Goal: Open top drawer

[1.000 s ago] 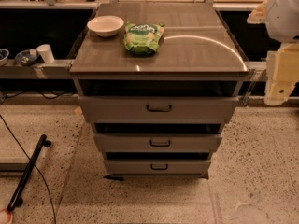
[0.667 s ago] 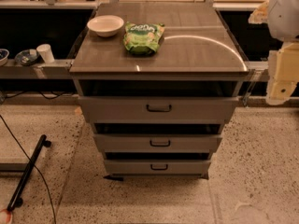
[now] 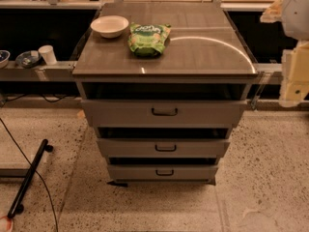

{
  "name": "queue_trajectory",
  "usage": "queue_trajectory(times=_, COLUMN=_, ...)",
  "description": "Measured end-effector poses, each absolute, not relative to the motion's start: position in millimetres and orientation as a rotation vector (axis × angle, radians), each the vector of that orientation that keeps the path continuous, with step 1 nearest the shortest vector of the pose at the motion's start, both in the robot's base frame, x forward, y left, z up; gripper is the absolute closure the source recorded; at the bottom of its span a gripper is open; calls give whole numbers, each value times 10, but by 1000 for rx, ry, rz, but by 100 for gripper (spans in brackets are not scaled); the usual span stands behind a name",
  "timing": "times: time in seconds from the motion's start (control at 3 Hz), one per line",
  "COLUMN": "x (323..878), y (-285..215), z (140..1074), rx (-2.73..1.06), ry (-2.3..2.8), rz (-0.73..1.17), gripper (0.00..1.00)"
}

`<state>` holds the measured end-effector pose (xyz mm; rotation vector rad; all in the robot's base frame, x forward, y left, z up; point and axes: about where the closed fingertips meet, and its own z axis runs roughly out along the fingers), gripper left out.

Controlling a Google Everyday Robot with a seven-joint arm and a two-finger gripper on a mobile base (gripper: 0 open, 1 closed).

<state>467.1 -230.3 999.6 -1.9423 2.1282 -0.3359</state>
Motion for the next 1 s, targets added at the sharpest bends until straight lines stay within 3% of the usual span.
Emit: queue_trajectory(times=1.0, x=4684, y=-2344, z=10104, rx=-1935, ry=2130, rz=-331, gripper=0)
